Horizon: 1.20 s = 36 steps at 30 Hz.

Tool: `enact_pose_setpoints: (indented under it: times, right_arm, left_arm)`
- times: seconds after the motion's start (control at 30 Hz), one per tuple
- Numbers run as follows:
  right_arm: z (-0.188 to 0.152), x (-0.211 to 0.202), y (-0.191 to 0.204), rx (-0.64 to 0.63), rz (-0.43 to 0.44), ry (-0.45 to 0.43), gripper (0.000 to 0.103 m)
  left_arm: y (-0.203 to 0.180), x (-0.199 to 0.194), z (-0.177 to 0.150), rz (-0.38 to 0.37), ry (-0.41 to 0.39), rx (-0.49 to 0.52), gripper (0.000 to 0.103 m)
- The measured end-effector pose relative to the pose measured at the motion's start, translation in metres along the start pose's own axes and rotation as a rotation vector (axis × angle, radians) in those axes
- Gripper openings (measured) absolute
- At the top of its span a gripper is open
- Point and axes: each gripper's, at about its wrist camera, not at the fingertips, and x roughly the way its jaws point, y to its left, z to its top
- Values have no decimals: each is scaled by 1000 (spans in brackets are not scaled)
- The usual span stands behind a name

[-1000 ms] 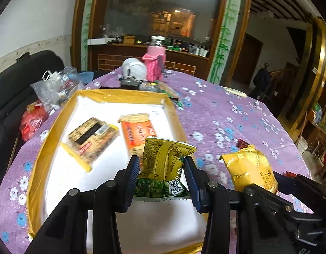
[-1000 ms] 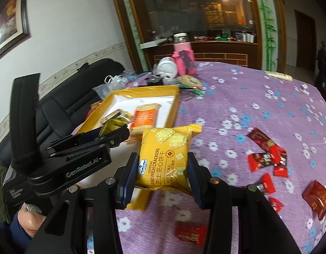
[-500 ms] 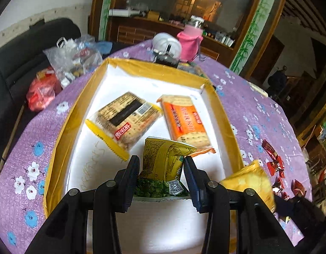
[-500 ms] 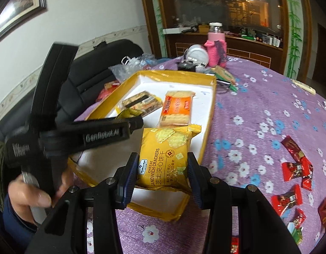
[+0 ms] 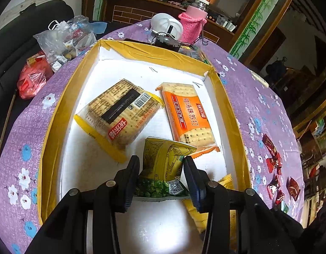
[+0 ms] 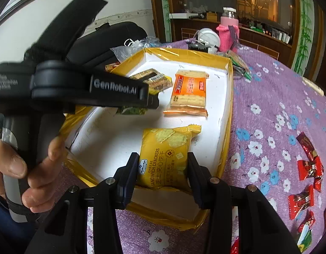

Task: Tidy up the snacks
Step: 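Lower both bags into the white box lid and open both grippers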

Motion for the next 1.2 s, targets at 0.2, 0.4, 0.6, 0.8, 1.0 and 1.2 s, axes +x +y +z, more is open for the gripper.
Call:
enact_pose_setpoints:
  times: [0.2,0.4,0.6,0.8,1.0,1.2]
  right_arm:
    - [4,6,-3,29,7,28,44]
    - [13,16,-5,54,-8,42,44]
    - [20,25,-8,58,-18,43,44]
    - [27,31,-10,66,-36,36,44]
    - [32,38,-9,36,-80,20,44]
    - [32,40,-7,8,-105,4,44]
  left_arm:
    - [-2,9,7,19,19,2,46]
    - [1,15,9,26,33,-8,46]
    - [3,22,8,27,43,-10,46]
    - [3,22,8,29,34,-4,46]
    - [5,22,9,21,29,-4,46]
    - [6,22,8,16,22,-11,46]
